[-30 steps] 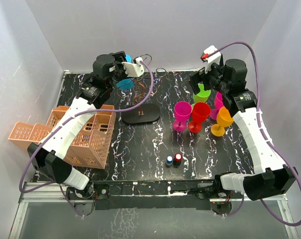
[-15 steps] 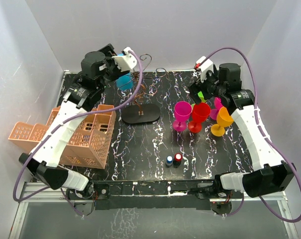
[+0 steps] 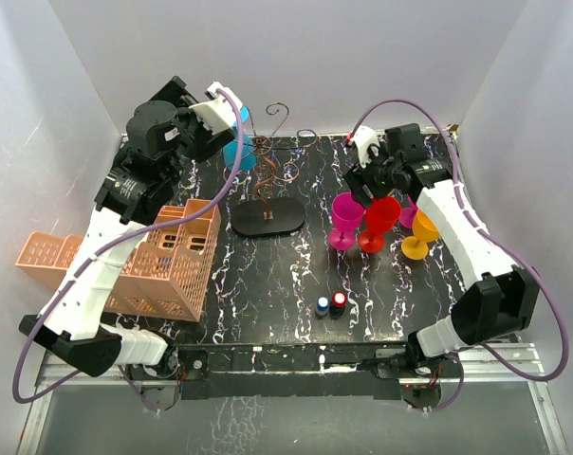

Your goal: Place the wine glass upside down on the wine glass rack

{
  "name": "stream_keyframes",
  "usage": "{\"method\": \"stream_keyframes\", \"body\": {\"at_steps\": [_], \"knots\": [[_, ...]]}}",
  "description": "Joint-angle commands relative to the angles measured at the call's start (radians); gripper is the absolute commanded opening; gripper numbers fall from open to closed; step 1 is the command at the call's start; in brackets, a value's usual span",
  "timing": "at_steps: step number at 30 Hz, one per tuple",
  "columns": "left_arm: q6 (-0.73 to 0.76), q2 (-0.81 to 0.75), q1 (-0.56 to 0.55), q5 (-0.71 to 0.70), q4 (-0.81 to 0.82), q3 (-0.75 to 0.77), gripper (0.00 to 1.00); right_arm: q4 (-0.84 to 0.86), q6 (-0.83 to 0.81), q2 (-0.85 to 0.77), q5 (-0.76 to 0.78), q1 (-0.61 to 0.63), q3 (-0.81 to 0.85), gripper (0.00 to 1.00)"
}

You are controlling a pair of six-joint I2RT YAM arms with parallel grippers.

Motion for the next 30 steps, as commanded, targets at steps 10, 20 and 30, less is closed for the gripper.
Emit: {"method": "stream_keyframes", "body": {"at_steps": [10,20,30], "knots": [[0.0,-0.024,0.005,-0.027,-0.023,-0.016,0.97,-0.016,-0.038,0.131,0.062,0.048,0.076,0.51],[-0.016,-0.023,0.005,-0.012,-0.031,-0.03,0.97,-0.016,-0.058,0.179,0.043,0.054,0.054,0.31],[-0.128,-0.033,0.019,0.003,-0.018,-0.04,0.97,0.004,-0.066,0.159,-0.009,0.051,0.113,0.08]]}}
